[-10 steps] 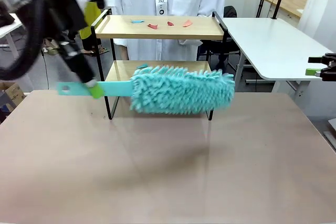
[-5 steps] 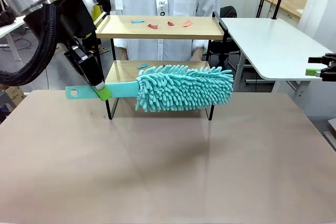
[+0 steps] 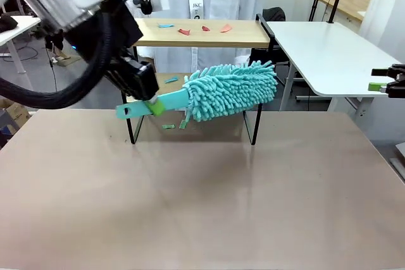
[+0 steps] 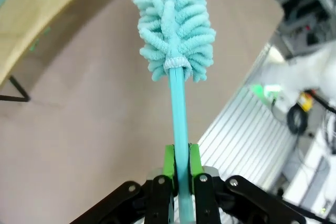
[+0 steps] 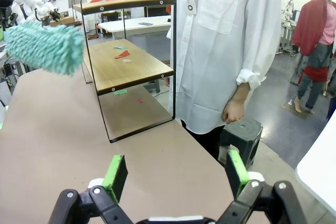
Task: Clean the shelf.
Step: Clean the specific section of the Shelf indicated by the human with the Duster.
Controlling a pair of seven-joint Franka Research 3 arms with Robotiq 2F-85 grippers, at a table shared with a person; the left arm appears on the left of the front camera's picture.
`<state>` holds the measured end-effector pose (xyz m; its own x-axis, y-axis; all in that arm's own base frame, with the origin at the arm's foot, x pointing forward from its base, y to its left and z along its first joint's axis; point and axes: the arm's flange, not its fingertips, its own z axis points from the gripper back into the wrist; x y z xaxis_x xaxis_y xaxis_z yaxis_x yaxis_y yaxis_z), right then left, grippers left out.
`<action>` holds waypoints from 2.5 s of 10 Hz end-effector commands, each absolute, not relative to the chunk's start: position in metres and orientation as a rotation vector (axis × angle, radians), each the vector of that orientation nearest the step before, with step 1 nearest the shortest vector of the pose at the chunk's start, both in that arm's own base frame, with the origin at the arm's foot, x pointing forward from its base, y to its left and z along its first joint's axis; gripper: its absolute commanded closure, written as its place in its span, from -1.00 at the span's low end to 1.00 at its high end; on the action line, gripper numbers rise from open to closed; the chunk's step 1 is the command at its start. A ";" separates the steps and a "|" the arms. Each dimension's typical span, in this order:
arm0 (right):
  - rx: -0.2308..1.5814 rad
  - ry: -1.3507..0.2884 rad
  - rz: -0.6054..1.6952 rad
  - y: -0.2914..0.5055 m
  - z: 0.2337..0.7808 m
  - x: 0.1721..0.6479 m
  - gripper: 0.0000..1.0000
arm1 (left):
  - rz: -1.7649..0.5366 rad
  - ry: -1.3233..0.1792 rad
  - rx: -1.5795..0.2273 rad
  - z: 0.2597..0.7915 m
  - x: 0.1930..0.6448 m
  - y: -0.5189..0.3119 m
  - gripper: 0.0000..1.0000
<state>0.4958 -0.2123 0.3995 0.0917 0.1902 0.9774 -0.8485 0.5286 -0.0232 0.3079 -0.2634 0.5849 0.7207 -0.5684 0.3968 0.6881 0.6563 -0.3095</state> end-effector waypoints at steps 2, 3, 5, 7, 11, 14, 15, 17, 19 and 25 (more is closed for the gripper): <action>0.668 -1.250 0.865 -0.210 0.402 0.495 -1.00 | -0.576 -0.330 -0.430 0.574 0.312 -0.294 0.74; 0.668 -1.250 0.865 -0.210 0.402 0.495 -1.00 | -0.560 -0.343 -0.432 0.573 0.317 -0.305 0.74; 0.668 -1.250 0.865 -0.210 0.402 0.495 -1.00 | -0.453 -0.401 -0.399 0.570 0.332 -0.333 0.74; 0.668 -1.250 0.865 -0.210 0.402 0.495 -1.00 | -0.338 -0.394 -0.361 0.563 0.347 -0.359 0.74; 0.668 -1.250 0.865 -0.210 0.402 0.495 -1.00 | -0.139 -0.433 -0.332 0.557 0.368 -0.403 0.74; 0.668 -1.250 0.865 -0.210 0.402 0.495 -1.00 | -0.087 -0.481 -0.363 0.550 0.382 -0.429 0.74; 0.668 -1.250 0.865 -0.210 0.402 0.495 -1.00 | -0.075 -0.488 -0.363 0.543 0.387 -0.436 0.74; 0.668 -1.250 0.865 -0.210 0.402 0.495 -1.00 | -0.075 -0.473 -0.350 0.528 0.395 -0.451 0.74; 0.668 -1.250 0.865 -0.210 0.402 0.495 -1.00 | -0.086 -0.441 -0.350 0.512 0.397 -0.462 0.74; 0.668 -1.250 0.865 -0.210 0.402 0.495 -1.00 | -0.111 -0.393 -0.343 0.494 0.394 -0.459 0.74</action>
<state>0.4959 -0.2122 0.3995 0.0916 0.1902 0.9775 -0.8487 0.5284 -0.0233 0.3937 -0.4593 0.4939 0.9180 -0.0399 0.3945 0.1721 0.9365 -0.3057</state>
